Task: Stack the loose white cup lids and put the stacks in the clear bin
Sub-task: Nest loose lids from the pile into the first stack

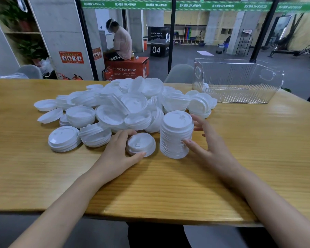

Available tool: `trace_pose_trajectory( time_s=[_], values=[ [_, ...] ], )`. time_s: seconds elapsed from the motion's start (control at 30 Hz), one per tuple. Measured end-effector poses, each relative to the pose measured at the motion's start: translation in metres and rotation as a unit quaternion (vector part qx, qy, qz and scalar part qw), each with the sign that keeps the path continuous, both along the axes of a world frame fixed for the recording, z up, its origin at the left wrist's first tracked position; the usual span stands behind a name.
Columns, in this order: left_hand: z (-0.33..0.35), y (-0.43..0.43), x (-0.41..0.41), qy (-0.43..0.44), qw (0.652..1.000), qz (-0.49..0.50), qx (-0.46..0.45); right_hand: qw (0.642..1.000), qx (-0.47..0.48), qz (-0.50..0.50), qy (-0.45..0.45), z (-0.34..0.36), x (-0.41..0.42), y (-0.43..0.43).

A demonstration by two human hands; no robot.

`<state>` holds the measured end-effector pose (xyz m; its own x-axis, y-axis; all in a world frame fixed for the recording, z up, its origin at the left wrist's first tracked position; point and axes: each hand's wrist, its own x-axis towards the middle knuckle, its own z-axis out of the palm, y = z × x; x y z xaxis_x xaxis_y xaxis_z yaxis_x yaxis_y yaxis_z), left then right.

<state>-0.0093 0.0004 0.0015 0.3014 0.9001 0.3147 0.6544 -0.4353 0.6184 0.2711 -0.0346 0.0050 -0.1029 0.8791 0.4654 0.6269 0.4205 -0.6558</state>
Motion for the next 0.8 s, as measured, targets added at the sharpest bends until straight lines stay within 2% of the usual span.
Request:
trace_pose_trajectory(
  time_s=[0.1, 0.33, 0.8],
  values=[
    [0.0020, 0.0001, 0.0010, -0.002, 1.000, 0.012, -0.017, 1.000, 0.000, 0.001, -0.002, -0.0004, 0.0001, 0.0004],
    [0.0062, -0.0060, 0.0011, -0.045, 0.999, -0.013, 0.028, 1.000, 0.006, 0.004, 0.002, -0.0002, -0.0009, 0.0001],
    [0.0076, -0.0086, 0.0017, -0.083, 0.996, 0.009, -0.024, 1.000, 0.007, 0.009, 0.000, 0.0016, -0.0009, -0.0009]
  ],
)
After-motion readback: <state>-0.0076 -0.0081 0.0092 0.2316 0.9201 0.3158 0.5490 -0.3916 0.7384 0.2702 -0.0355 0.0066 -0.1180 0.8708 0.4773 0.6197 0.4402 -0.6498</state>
